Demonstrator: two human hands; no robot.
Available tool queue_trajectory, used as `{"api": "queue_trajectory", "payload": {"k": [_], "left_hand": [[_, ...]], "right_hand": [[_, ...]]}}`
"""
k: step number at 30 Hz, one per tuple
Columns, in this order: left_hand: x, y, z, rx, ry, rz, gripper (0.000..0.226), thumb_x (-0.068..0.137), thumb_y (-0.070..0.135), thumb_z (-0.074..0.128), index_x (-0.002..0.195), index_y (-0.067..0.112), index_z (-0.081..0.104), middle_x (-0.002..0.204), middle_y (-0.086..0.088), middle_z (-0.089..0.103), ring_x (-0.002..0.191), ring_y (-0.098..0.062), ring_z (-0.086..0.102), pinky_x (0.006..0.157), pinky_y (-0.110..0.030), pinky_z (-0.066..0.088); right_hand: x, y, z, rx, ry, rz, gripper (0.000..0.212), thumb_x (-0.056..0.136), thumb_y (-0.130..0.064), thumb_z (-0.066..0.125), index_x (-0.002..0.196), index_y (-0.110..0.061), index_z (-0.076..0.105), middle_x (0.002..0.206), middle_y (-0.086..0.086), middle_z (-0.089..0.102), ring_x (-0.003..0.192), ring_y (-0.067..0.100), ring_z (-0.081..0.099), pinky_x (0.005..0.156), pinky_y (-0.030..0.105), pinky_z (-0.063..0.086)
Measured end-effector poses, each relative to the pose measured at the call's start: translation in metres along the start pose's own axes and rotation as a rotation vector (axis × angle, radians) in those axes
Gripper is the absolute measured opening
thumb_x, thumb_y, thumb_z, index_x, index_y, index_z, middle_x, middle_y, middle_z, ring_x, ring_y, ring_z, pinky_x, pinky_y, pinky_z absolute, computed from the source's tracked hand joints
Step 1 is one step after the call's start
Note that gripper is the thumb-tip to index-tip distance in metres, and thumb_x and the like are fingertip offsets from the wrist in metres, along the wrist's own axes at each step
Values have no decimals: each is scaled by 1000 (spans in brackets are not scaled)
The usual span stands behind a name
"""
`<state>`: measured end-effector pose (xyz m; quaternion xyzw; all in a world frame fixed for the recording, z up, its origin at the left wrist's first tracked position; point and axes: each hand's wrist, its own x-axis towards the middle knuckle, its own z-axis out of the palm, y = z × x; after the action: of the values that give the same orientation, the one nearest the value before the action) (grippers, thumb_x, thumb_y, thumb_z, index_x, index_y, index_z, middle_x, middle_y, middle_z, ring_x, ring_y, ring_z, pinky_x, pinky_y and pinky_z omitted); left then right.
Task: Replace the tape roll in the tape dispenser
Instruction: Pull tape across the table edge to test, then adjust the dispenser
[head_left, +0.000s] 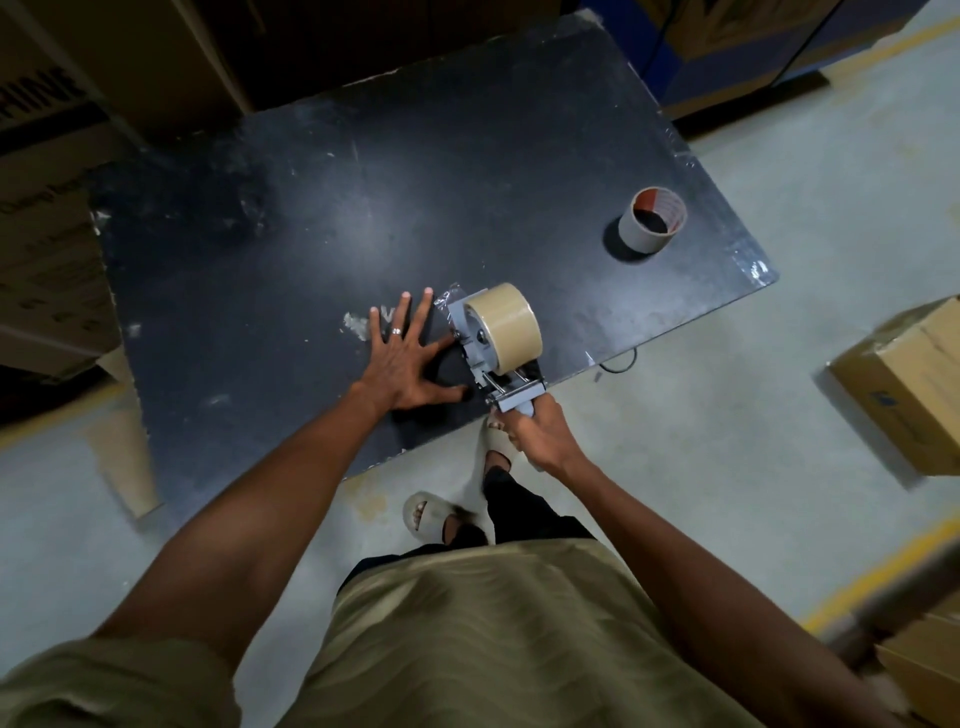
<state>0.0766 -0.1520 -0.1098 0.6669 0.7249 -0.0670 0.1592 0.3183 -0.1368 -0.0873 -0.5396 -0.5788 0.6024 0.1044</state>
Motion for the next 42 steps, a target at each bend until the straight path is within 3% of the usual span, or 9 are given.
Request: {"api": "queue_trajectory", "payload": {"k": [4,10,13,18,23,29,32,36,42], "left_hand": [[0,3,-1,-46,-33,-64,104,56,98,42,148,52,27,161,-6,-34,149,-33,-28,112,-72,-13],[1,7,-16,-42,-155,-95,110,55,84,68,151,49,26,159,-2,-38,148,-32,-31,111,-75,-10],[0,7,-21,-46,-199,-88,124,44,92,65,152,51,20,156,-1,-43,146,-32,-35,111,-75,-11],[0,13,-25,-63,-246,-126,137,31,98,61,152,51,19,154,2,-47,145,-31,-37,111,-75,-11],[-1,15,-30,-61,-270,-149,133,36,94,66,153,49,22,154,2,-46,146,-31,-34,112,-76,-7],[-4,22,-31,-43,-261,-173,127,42,87,73,152,49,23,157,0,-42,149,-33,-29,112,-76,-2],[-5,27,-32,-27,-273,-188,131,43,84,75,153,51,12,157,-2,-42,149,-36,-28,112,-77,-1],[-4,32,-31,-13,-282,-197,136,49,83,75,147,59,-17,157,-6,-42,148,-40,-28,111,-79,0],[-18,38,-16,-100,-260,-181,122,61,73,77,145,63,-11,157,-8,-41,145,-43,-32,108,-80,-4]], "right_hand": [[5,1,-1,15,16,8,12,83,-24,68,73,-28,62,58,-16,59,56,9,50,54,26,40],[8,4,-2,48,-4,26,17,82,-15,65,70,-26,61,56,-10,55,50,11,46,49,27,37],[8,3,-3,41,2,16,25,83,-18,65,67,-37,64,60,-11,58,55,12,50,53,29,39],[6,3,-5,34,4,8,27,82,-17,65,67,-39,66,62,-10,60,59,12,52,56,28,41],[3,6,-6,19,-15,-2,19,83,-18,64,67,-29,63,61,-8,60,64,17,53,62,34,42],[-3,11,-10,31,-16,-7,18,86,-17,65,69,-21,61,64,-6,60,60,13,53,57,28,42],[-11,19,-14,9,-20,-13,17,87,-14,65,70,-16,61,63,-4,60,59,12,52,56,28,42],[-26,41,-17,-31,-13,18,10,81,-26,66,72,-24,62,70,-3,63,64,18,56,61,32,44],[-46,57,-28,-5,-46,12,10,81,-20,65,73,-22,61,66,-3,61,62,15,53,59,32,42]]}}
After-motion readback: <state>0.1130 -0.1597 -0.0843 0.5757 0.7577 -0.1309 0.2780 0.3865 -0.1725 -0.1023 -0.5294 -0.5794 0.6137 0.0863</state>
